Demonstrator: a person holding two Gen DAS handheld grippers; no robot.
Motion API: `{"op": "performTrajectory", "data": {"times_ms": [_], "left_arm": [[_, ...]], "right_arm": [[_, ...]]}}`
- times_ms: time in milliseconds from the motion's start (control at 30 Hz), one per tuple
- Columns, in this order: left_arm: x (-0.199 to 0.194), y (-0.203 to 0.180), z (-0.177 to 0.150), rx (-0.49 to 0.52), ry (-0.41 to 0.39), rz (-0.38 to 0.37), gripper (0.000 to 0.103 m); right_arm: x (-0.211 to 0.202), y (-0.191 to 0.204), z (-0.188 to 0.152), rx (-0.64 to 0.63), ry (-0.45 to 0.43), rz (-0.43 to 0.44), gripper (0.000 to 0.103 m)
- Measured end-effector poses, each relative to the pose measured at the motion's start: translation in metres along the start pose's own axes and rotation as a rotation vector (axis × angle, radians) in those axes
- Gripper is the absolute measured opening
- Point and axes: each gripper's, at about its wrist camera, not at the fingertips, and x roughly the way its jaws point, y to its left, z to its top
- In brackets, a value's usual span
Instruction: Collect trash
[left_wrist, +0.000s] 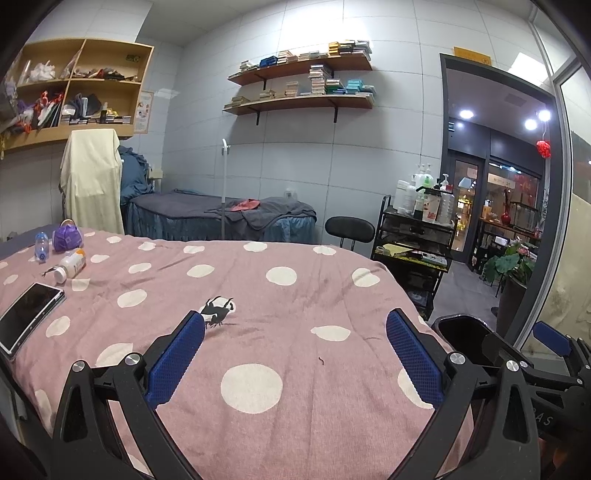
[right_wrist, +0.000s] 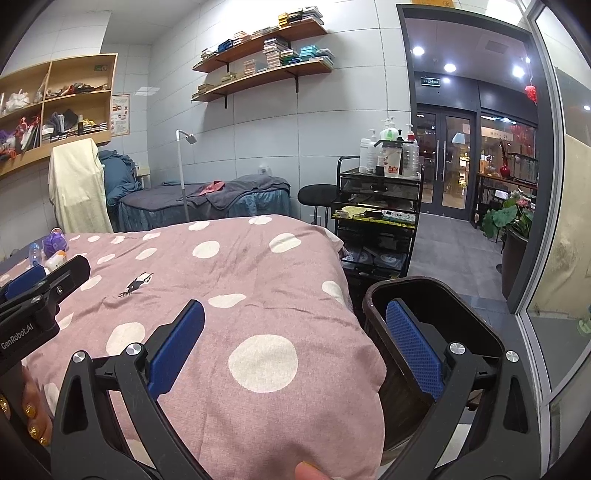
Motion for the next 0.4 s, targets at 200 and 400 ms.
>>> {"op": "performTrajectory", "data": {"times_ms": [200,400], "left_arm": [[0.0015,0.0027,0.001,-0.012,0.009,0.006,0.097],[0.0041,0.0024,0.0012,-0.005,0.015,0.013,0.097]], "right_arm": [[0.0004,0.0011,-0.0001,-0.002,0.001,0.002,0.097],[0.0013,0.001,0.0007,-0.002,0.007,0.011,0.097]]}}
